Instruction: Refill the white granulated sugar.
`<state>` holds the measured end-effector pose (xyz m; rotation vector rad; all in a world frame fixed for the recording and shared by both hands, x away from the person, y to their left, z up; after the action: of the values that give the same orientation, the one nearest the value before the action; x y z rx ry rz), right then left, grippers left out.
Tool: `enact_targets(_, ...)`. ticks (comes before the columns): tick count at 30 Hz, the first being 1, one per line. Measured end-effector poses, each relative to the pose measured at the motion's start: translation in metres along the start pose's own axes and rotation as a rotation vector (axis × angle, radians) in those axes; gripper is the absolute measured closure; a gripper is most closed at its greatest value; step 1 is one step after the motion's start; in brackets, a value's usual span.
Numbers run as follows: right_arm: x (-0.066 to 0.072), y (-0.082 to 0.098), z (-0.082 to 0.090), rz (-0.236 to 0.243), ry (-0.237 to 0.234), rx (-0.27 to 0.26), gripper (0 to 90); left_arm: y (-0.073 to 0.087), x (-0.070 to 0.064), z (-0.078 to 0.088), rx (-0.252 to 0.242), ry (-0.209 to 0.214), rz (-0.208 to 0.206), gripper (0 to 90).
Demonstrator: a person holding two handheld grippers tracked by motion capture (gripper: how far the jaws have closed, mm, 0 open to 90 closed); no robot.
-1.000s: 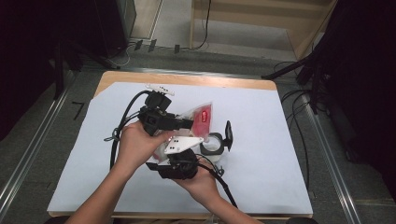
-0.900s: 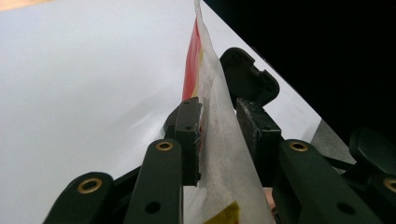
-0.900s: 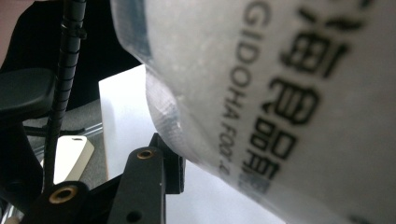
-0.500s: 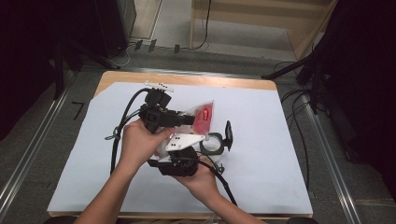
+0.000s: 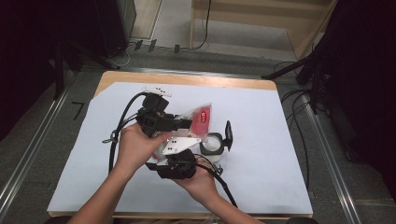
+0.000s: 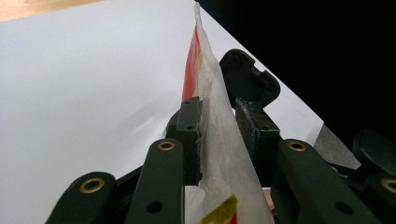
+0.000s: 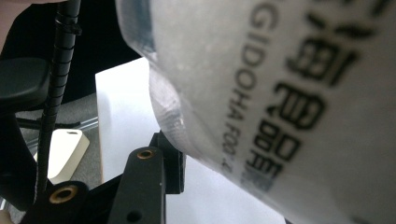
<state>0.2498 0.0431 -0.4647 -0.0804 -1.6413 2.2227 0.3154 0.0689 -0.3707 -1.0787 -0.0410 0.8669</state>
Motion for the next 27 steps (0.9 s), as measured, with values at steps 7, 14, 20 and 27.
enact_targets(7,0.0042,-0.0007,0.0010,0.000,-0.010,0.000,62.5,0.0006,-0.0031,0.0021,-0.002,0.001,-0.002,72.3)
enact_targets(14,0.0031,0.0006,0.0033,0.003,-0.010,0.011,62.5,0.0006,-0.0029,-0.0008,0.003,0.014,0.001,71.9)
enact_targets(20,0.0024,0.0009,0.0030,-0.005,-0.010,0.014,62.6,0.0013,-0.0017,-0.0014,0.017,0.002,-0.005,71.6)
enact_targets(27,0.0033,0.0009,0.0038,-0.009,-0.013,0.011,62.6,0.0009,-0.0032,-0.0022,0.014,0.007,-0.005,71.4)
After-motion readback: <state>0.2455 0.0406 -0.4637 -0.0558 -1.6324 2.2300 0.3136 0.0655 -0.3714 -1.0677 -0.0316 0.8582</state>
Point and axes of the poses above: each handheld gripper's, and its own axes: z roughly backward along the jaws, y roughly out of its underside, x roughly to its left, the point moved 6 cm from there along -z, roughly forward along the jaws, and after that the axes turned 9 degrees about -x, right-handed, at the moved point
